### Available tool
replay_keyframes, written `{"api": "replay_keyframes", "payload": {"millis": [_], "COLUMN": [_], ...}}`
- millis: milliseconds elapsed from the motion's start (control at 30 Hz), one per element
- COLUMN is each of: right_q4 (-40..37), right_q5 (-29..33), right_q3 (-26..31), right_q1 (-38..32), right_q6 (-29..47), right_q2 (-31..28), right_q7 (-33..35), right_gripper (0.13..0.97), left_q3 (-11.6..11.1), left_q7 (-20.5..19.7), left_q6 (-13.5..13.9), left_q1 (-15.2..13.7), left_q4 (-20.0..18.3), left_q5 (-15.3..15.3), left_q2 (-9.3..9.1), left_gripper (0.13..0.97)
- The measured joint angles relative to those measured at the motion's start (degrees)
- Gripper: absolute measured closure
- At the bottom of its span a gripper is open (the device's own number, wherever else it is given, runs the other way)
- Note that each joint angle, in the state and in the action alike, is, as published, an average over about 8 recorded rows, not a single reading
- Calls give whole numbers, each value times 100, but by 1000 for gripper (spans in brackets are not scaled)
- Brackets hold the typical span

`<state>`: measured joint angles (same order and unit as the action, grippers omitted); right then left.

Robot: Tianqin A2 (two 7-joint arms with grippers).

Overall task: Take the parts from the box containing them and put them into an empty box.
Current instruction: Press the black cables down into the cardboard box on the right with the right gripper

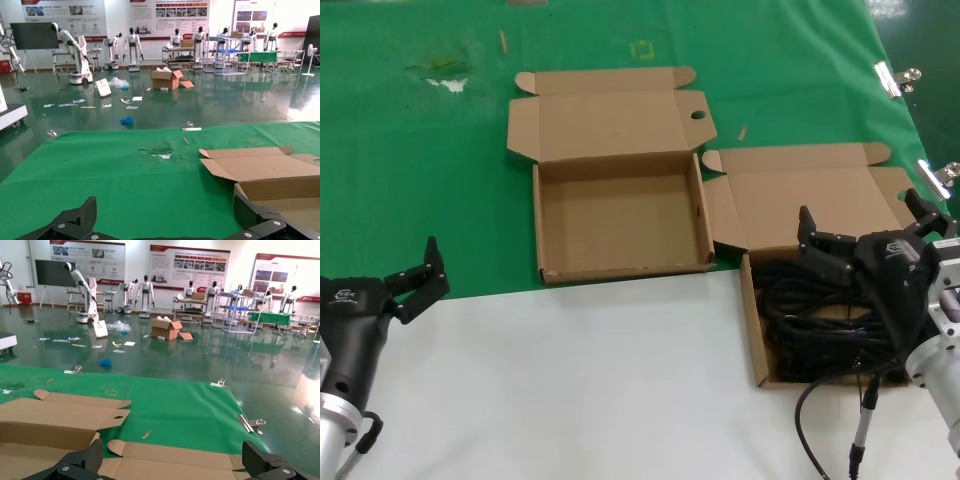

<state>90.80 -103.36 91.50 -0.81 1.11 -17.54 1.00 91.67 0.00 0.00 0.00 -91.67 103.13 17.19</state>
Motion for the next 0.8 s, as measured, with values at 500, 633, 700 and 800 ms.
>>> {"api": "replay_keyframes", "payload": {"millis": [500, 633, 700, 800], "right_q4": [0, 0, 0, 0], "right_q5": [0, 0, 0, 0], "right_q3": [0, 0, 0, 0], "right_q1": [0, 0, 0, 0], "right_q6": [0, 0, 0, 0], "right_q2": [0, 0, 0, 0], "right_q7": [0, 0, 0, 0], "right_gripper": [129, 129, 129, 129], "left_q3": [0, 0, 0, 0], "left_q7": [0, 0, 0, 0], "left_q6": [0, 0, 0, 0], "left_q1": [0, 0, 0, 0], "left_q4": [0, 0, 0, 0], "left_q5": [0, 0, 0, 0], "left_q2": [0, 0, 0, 0], "left_gripper": [132, 132, 132, 132]}}
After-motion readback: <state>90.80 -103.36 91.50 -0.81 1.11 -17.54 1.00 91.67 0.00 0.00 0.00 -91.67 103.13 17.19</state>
